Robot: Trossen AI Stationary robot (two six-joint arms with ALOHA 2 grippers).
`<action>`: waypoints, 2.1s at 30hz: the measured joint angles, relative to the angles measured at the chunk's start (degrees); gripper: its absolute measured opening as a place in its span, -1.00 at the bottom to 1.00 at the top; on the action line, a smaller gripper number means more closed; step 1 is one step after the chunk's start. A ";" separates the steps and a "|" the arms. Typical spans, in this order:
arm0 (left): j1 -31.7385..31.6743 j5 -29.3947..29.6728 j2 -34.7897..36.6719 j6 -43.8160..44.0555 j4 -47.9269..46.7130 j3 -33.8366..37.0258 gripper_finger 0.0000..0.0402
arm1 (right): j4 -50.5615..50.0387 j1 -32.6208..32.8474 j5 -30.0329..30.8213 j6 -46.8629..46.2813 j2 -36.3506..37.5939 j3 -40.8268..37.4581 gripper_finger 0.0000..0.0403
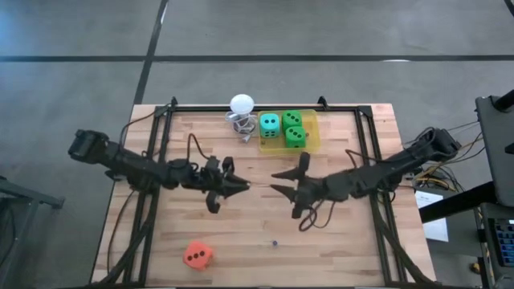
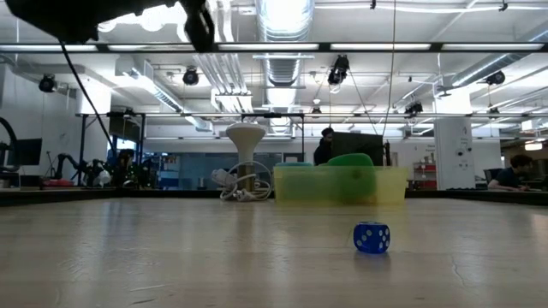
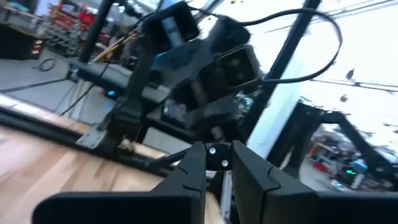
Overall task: Pick & Place Dice
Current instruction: Put the small black dice into the yellow bin
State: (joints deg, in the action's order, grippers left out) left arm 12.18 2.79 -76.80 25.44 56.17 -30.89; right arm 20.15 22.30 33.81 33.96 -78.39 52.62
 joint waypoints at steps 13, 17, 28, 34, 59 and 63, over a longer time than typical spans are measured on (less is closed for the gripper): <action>-6.52 -5.43 -0.02 0.12 -12.57 -9.86 -0.76 | -0.15 -4.72 1.07 8.30 -6.85 6.49 -0.25; -7.45 -5.84 0.00 0.12 -12.86 -10.08 -0.76 | 0.19 -5.16 4.81 11.72 -8.65 8.49 -0.25; -8.21 -6.32 -0.02 0.14 -13.38 -10.08 -0.76 | 0.03 -5.07 5.29 14.31 -11.48 10.45 -0.25; -8.24 -6.43 -0.02 0.14 -12.99 -10.08 -0.76 | -0.23 -5.07 5.34 13.56 -11.45 11.13 -0.25; -8.95 -6.28 -0.02 0.14 -13.16 -10.08 -0.76 | -0.14 -5.07 5.35 12.69 -11.32 11.56 -0.36; -8.95 -6.30 -0.02 0.45 -13.18 -10.08 -0.76 | -0.05 -5.10 5.35 12.71 -11.27 11.56 -0.47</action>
State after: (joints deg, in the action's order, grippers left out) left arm 3.22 -3.51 -76.82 25.89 42.99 -40.97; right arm 20.10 17.20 39.16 46.68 -89.66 64.18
